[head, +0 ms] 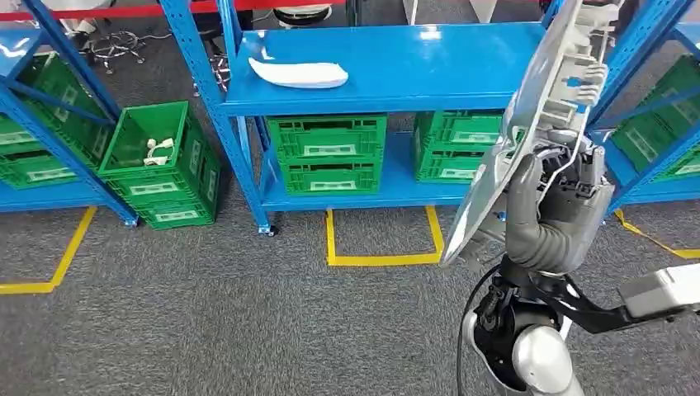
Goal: Take the parts from the cabinet and place them on the table.
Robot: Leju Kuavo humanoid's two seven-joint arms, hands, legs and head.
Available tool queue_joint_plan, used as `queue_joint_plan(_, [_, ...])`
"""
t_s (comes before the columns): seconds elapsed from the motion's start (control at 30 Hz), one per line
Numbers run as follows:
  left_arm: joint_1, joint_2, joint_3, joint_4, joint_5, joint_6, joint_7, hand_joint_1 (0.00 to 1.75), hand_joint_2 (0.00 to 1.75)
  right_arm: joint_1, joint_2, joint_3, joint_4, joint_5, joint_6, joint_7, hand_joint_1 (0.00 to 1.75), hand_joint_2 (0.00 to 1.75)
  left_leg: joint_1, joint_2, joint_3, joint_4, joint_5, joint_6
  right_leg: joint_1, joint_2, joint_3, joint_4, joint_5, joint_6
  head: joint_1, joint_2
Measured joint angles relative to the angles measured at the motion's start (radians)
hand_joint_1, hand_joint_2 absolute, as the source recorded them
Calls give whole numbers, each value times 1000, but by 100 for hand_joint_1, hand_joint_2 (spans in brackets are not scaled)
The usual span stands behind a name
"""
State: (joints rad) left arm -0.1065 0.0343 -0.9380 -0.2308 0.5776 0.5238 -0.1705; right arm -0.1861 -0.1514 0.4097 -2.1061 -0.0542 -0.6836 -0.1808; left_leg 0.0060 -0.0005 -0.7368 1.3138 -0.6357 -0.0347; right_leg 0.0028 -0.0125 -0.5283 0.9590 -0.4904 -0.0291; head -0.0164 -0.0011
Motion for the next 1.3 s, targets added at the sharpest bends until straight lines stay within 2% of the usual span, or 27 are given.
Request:
queue_joint_plan(0.07, [0,0,0,0,0,0,0,0,175,4,0,0,0,1,0,4,164,175,-1,0,47,-15,64,4,3,0,-38,19,14,1,-3,0])
queue_joint_plan(0.1, [-1,0,0,0,0,0,0,0,175,5,0,2,0,2,0,7,164,175,-1,0,100,-75,99,10,5,0,-56,29,20,2,-4,0])
queue_joint_plan(0.13, [-2,0,0,1,0,0,0,0,175,5,0,3,0,3,0,11,164,175,-4,-2,170,-167,109,19,6,0,-70,38,26,4,-6,0])
queue_joint_plan(0.17, [-3,4,0,1,0,0,0,0,175,5,0,4,-1,5,0,14,164,175,-10,-4,236,-250,83,33,5,-1,-79,45,29,9,-4,0])
queue_joint_plan(0.2, [-4,4,0,1,-1,0,-1,0,175,4,0,4,-1,8,0,15,164,175,-12,0,271,-315,66,38,7,-2,-83,51,34,13,-6,0])
queue_joint_plan(0.3, [-3,5,0,1,-1,0,-1,0,175,5,0,5,-4,12,0,16,164,175,-20,-5,259,-324,77,45,0,-7,-93,46,63,29,-8,0])
queue_joint_plan(0.33, [-2,3,0,1,-1,0,-1,0,175,5,0,7,-7,12,0,16,164,175,-11,-3,249,-345,89,50,6,-4,-100,47,63,34,-10,0])
queue_joint_plan(0.4, [-4,5,0,2,-2,0,-1,0,175,5,-2,10,-7,12,0,16,164,175,-5,-1,229,-343,115,60,-4,6,-124,113,-42,52,-1,0])
queue_joint_plan(0.47, [-3,2,0,2,-2,0,-1,0,175,6,-2,15,-8,12,0,17,164,175,-5,-1,201,-342,137,61,-13,6,-147,261,-150,63,2,0])
queue_joint_plan(0.5, [-3,2,0,2,-2,0,-1,0,175,7,-2,16,-8,12,0,18,164,175,-4,-1,185,-340,149,59,-15,6,-149,320,-166,67,4,0])
queue_joint_plan(0.53, [-3,2,0,2,-2,-1,-1,0,175,6,-2,17,-8,12,0,21,164,175,-3,0,166,-337,161,56,-17,6,-140,342,-148,70,6,0])
queue_joint_plan(0.57, [-3,2,0,2,-3,-1,-1,0,175,6,-2,18,-8,13,0,24,164,175,-2,2,149,-334,172,53,-20,6,-113,324,-110,72,7,0])
queue_joint_plan(0.63, [-3,0,0,2,-3,-2,-1,0,175,6,-2,19,-8,14,0,29,164,175,2,3,120,-326,191,42,-24,6,-13,189,-45,77,6,0])
queue_joint_plan(0.7, [-3,0,0,2,-4,-2,-1,0,175,3,-1,20,-9,16,0,31,164,175,-3,5,101,-314,203,30,-28,14,100,10,-66,75,15,0])
queue_joint_plan(0.73, [-4,0,0,2,-5,-2,-1,0,175,0,-1,21,-9,16,0,31,164,175,-4,7,93,-314,219,22,-25,18,108,-11,-81,60,11,0])
queue_joint_plan(0.77, [-4,0,0,3,-5,-2,-1,0,175,2,-1,22,-9,18,0,32,164,175,-3,12,86,-316,232,17,-22,19,96,-8,-78,57,6,0])
queue_joint_plan(0.83, [0,1,0,3,-4,-3,3,0,175,7,-1,23,-7,19,0,39,164,175,-3,15,75,-318,245,4,-24,13,68,-5,-60,36,5,0])
queue_joint_plan(0.87, [0,1,0,3,-5,-6,4,0,175,7,-2,24,-6,18,0,43,164,175,1,14,62,-303,205,0,-22,9,61,-1,-48,25,-4,0])
queue_joint_plan(0.93, [-1,0,0,3,-4,-14,6,0,175,12,-3,24,-5,12,0,49,164,175,3,8,30,-172,69,-3,-15,7,30,0,-32,11,-15,0])
queue_joint_plan(0.97, [-1,-2,0,2,-5,-16,6,0,175,16,-3,24,-3,10,0,49,164,175,2,4,13,-94,26,-4,-10,6,18,0,-21,7,-19,0])
queue_joint_plan(1.0, [-1,-2,0,2,-4,-16,7,0,175,18,-3,25,0,9,0,49,164,175,2,1,2,-25,11,-3,-4,3,5,1,-12,3,-19,0])
queue_joint_plan(1.03, [-1,-3,0,3,-3,-16,11,0,175,24,-4,26,3,8,0,49,164,175,1,1,3,12,31,1,2,2,-6,1,-3,0,-19,0])
queue_joint_plan(1.07, [-1,-3,0,3,0,-16,14,0,175,31,-4,27,7,6,0,50,164,175,-2,0,21,12,75,9,10,1,-18,2,6,-1,-21,0])
queue_joint_plan(1.13, [-2,-3,0,3,5,-25,36,0,175,40,-4,31,15,-10,0,59,164,175,-14,-4,120,-112,138,36,21,1,-33,3,20,-4,-21,0])
queue_joint_plan(1.2, [-2,-1,0,3,8,-32,51,0,175,50,-4,37,25,-22,0,58,164,175,-38,-12,252,-298,114,74,30,0,-39,6,29,-2,-20,0])
queue_joint_plan(1.23, [-4,-2,0,2,8,-33,50,0,175,53,-4,39,29,-28,0,56,164,175,-36,-1,270,-340,103,72,27,-3,-41,7,35,1,-20,0])
queue_joint_plan(1.3, [-4,-3,0,3,10,-33,51,0,175,64,-4,41,38,-45,0,47,164,175,-39,-4,264,-345,105,74,24,-3,-49,7,48,8,-23,0])
